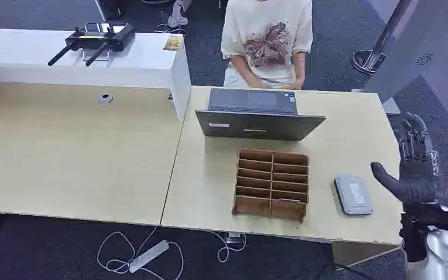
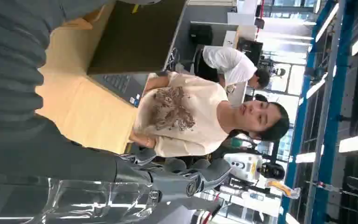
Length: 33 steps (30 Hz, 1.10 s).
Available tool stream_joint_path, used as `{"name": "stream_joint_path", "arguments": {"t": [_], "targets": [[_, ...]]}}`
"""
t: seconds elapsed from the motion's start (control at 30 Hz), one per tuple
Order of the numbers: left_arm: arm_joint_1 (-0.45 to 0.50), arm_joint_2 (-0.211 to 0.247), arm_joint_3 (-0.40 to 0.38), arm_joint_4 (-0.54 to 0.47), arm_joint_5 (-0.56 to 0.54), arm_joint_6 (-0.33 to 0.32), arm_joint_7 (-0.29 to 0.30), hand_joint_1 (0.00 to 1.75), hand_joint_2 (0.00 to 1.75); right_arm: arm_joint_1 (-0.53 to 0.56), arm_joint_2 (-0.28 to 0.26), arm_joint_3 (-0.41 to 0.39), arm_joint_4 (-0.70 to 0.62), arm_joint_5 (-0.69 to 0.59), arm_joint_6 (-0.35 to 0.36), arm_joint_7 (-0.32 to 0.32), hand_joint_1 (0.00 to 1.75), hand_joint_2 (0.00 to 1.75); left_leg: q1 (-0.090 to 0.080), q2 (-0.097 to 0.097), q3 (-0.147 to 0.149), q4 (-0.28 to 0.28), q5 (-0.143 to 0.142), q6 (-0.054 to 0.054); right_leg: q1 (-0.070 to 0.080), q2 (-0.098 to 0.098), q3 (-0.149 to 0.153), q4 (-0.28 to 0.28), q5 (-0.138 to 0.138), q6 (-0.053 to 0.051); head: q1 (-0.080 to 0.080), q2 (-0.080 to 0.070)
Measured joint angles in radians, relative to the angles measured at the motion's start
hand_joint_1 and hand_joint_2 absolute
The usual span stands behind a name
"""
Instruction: Pass the card to the sensor for recognition and then transmit it.
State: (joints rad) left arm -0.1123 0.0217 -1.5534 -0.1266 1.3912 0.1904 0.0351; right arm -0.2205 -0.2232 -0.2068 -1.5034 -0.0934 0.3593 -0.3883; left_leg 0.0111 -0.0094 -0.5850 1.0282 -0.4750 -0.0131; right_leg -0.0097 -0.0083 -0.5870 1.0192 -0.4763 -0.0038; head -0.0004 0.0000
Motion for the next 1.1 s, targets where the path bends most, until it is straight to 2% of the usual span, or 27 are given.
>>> {"name": "stream_joint_path", "arguments": {"t": [0.13, 0.23, 0.3, 0.43, 0.6, 0.73, 0.8, 0.93, 1.03, 1.1], "targets": [[0.000, 0.000, 0.000, 0.000, -0.006, 0.000, 0.000, 0.00, 0.00, -0.008, 0.000, 0.002, -0.005, 0.091, -0.035, 0.001, 0.00, 1.75, 0.000, 0.000, 0.000, 0.000, 0.000, 0.000, 0.000, 0.000, 0.000, 0.000, 0.000, 0.000, 0.000, 0.000], [-0.001, 0.000, 0.000, 0.000, -0.009, -0.002, 0.000, 0.00, 0.00, -0.041, 0.000, 0.021, -0.004, 0.197, -0.109, 0.009, 0.00, 1.75, 0.000, 0.001, 0.000, 0.000, 0.000, 0.000, 0.000, 0.001, 0.000, 0.000, 0.000, 0.000, 0.000, 0.000], [-0.002, 0.000, 0.000, 0.000, -0.009, -0.002, 0.000, 0.00, 0.00, -0.065, 0.000, 0.044, -0.005, 0.270, -0.176, 0.011, 0.00, 1.75, 0.000, 0.001, 0.000, 0.000, 0.000, 0.000, 0.000, 0.001, 0.000, 0.000, 0.000, 0.000, 0.000, 0.000], [-0.003, 0.000, 0.000, 0.000, -0.018, -0.002, 0.000, 0.00, 0.00, -0.125, 0.014, 0.112, -0.009, 0.473, -0.353, 0.041, 0.00, 1.75, 0.000, 0.001, 0.000, 0.000, 0.000, 0.000, 0.000, 0.001, 0.000, 0.001, 0.000, 0.000, 0.000, 0.000], [-0.006, 0.000, 0.000, 0.000, -0.026, -0.005, 0.000, 0.00, 0.00, -0.217, 0.021, 0.192, -0.003, 0.661, -0.482, 0.082, 0.00, 1.75, 0.000, 0.001, 0.000, 0.000, 0.001, -0.001, 0.000, 0.000, 0.000, 0.001, 0.000, 0.000, 0.000, 0.000], [-0.011, 0.000, 0.000, 0.000, -0.035, -0.010, 0.000, 0.00, 0.00, -0.357, 0.028, 0.287, 0.052, 0.865, -0.587, 0.157, 0.00, 1.75, 0.000, 0.004, 0.000, 0.000, 0.001, -0.001, 0.000, 0.003, -0.001, 0.001, 0.001, -0.001, 0.000, 0.000], [-0.014, 0.000, 0.000, 0.000, -0.040, -0.012, 0.000, 0.00, 0.00, -0.424, 0.032, 0.327, 0.091, 0.943, -0.614, 0.188, 0.00, 1.75, 0.000, 0.004, 0.000, 0.000, 0.001, -0.001, 0.000, 0.002, -0.001, 0.001, 0.001, -0.001, 0.000, 0.000], [-0.013, 0.000, 0.000, 0.000, -0.044, -0.012, 0.000, 0.00, 0.00, -0.509, 0.041, 0.387, 0.155, 0.991, -0.638, 0.211, 0.00, 1.75, 0.000, 0.002, 0.000, 0.000, 0.001, -0.001, 0.000, 0.001, 0.000, 0.001, 0.001, -0.001, 0.000, 0.000], [-0.014, 0.000, 0.000, 0.000, -0.055, -0.017, 0.000, 0.00, 0.00, -0.586, 0.047, 0.436, 0.237, 1.198, -0.713, 0.285, 0.00, 1.75, 0.000, 0.003, -0.001, 0.000, 0.001, -0.001, 0.000, 0.002, -0.001, 0.002, 0.001, -0.001, 0.000, 0.000], [-0.015, 0.001, 0.000, 0.000, -0.055, -0.021, 0.000, 0.00, 0.00, -0.641, 0.054, 0.467, 0.302, 1.278, -0.719, 0.310, 0.00, 1.75, 0.000, 0.003, 0.000, 0.000, 0.001, -0.001, 0.000, 0.002, -0.001, 0.001, 0.001, -0.001, 0.000, 0.000]]}}
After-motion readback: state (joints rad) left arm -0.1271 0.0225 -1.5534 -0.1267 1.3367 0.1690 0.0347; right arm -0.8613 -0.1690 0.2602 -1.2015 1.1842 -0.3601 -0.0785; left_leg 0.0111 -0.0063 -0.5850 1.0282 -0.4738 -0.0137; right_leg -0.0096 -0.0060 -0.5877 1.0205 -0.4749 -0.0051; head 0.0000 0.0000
